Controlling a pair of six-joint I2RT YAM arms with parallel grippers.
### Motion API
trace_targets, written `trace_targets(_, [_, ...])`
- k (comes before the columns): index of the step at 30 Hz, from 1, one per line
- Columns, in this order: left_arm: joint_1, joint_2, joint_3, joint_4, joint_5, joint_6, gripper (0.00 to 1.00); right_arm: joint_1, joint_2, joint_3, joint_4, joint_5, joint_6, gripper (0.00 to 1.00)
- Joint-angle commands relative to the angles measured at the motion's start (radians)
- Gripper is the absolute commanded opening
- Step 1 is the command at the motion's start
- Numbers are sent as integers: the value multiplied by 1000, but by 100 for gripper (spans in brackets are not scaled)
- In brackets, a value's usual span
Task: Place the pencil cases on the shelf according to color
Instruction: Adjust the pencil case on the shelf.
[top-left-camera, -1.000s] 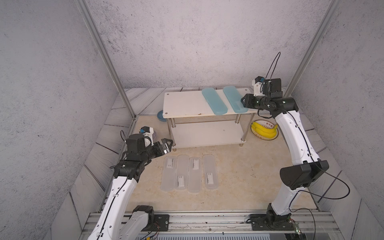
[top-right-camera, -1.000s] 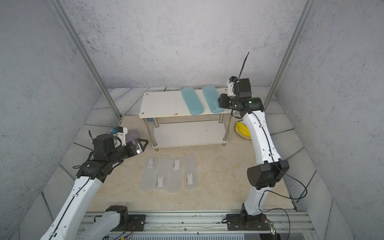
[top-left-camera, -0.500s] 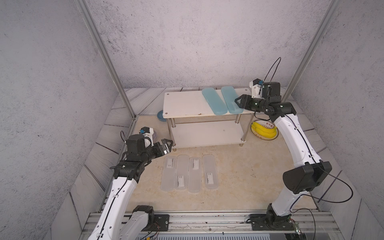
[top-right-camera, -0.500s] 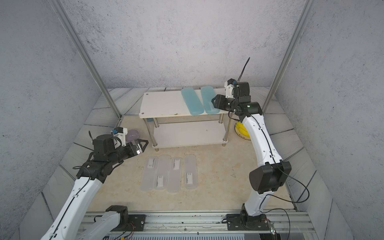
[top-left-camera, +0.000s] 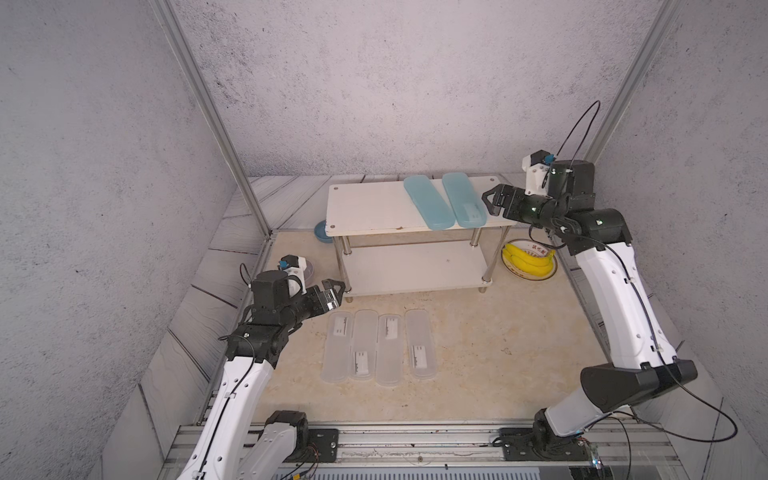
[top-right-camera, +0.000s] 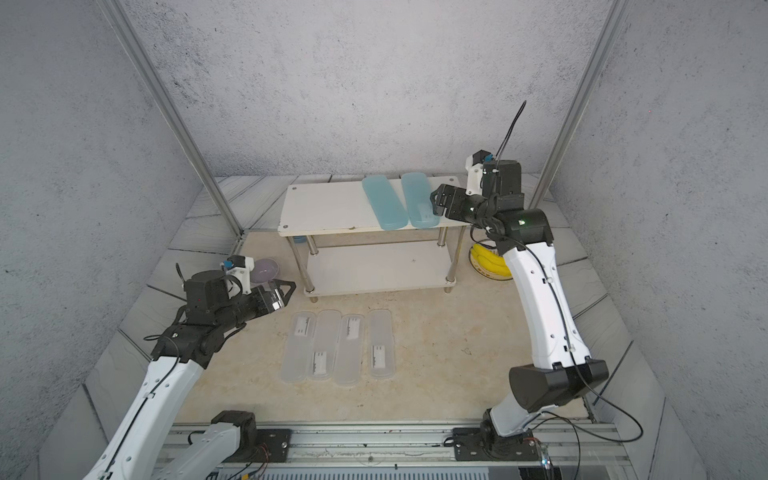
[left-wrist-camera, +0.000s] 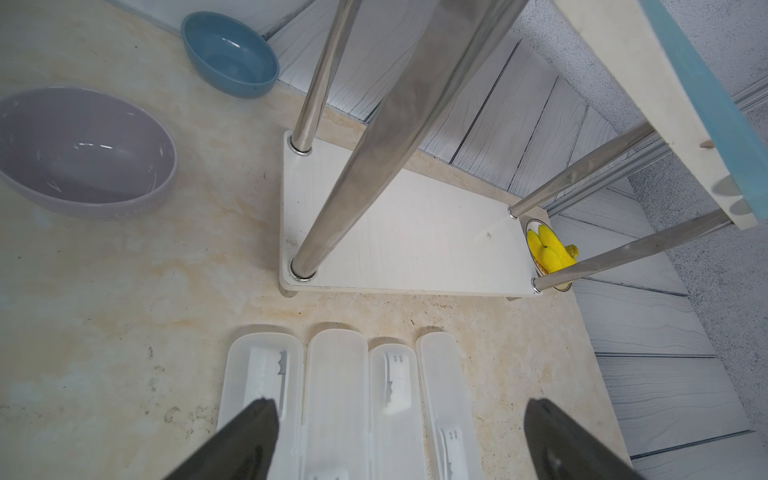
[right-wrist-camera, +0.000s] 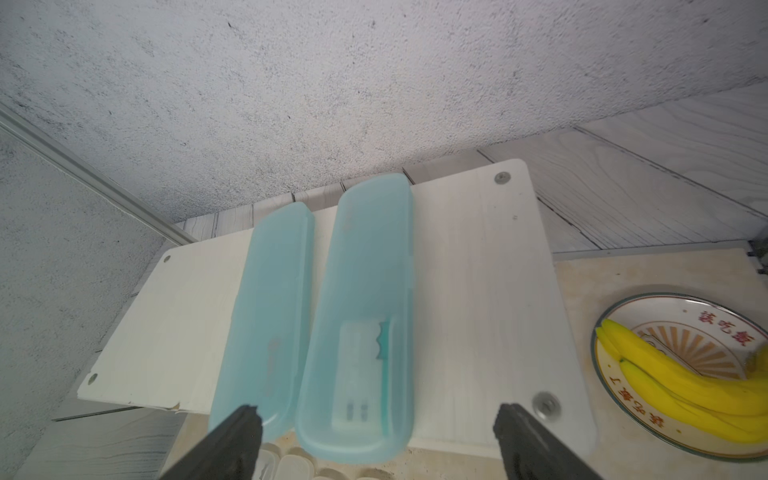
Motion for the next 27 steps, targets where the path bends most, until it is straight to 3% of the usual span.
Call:
trace_targets(1, [-5,-18,-30,-2,-9,-27,99,4,-128,-116,-92,49,11,93])
trace_targets(8, [-5,-35,-61,-10,-57,-27,99,78,-410,-590,26,26,134,89])
trace_targets(13, [-5,-38,-12,-99,-124,46,99,301,-500,-837,113,158,237,88])
trace_targets(22, [-5,-21,-67,-51,-68,-12,99,556,-431,-1130,237,184,437,89])
trace_targets(27, [-5,-42,-77,-71,-89,-2,99,676,-281,-1130,282,181,459,93])
